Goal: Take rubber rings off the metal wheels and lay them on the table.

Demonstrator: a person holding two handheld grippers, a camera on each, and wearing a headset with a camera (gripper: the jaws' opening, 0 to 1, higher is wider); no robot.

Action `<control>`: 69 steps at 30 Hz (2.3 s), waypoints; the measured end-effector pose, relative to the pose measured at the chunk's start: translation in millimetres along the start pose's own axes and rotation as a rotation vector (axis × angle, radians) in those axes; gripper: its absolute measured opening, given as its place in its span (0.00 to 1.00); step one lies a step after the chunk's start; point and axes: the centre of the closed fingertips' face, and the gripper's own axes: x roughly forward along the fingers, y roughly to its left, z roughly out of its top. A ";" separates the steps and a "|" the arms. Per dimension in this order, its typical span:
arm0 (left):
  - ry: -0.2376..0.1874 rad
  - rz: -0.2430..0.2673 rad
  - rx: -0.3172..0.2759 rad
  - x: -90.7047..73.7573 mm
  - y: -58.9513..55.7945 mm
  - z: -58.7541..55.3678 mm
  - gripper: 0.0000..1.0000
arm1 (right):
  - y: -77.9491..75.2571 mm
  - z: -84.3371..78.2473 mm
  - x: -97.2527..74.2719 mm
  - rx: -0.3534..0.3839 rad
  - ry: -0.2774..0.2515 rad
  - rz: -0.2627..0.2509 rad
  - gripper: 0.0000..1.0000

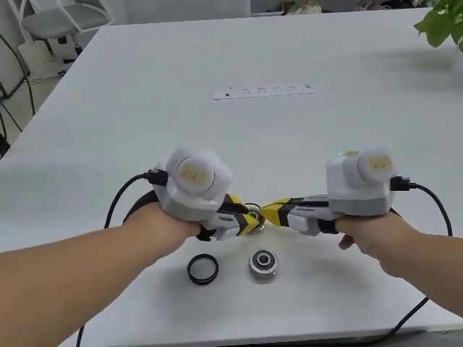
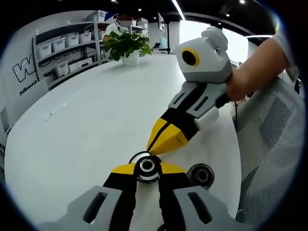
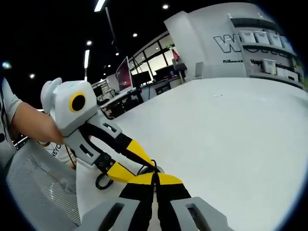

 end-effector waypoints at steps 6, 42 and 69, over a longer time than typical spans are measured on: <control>-0.028 -0.012 -0.003 -10.5 -2.5 7.2 0.19 | 1.0 4.0 -1.3 0.007 -0.010 0.002 0.00; -0.160 0.010 -0.014 -116.8 -19.3 2.7 0.48 | 40.2 23.3 -2.3 0.013 -0.025 0.093 0.00; -0.182 0.083 -0.090 -171.2 -24.6 -27.4 0.62 | 94.2 -3.0 22.9 0.073 0.083 0.216 0.00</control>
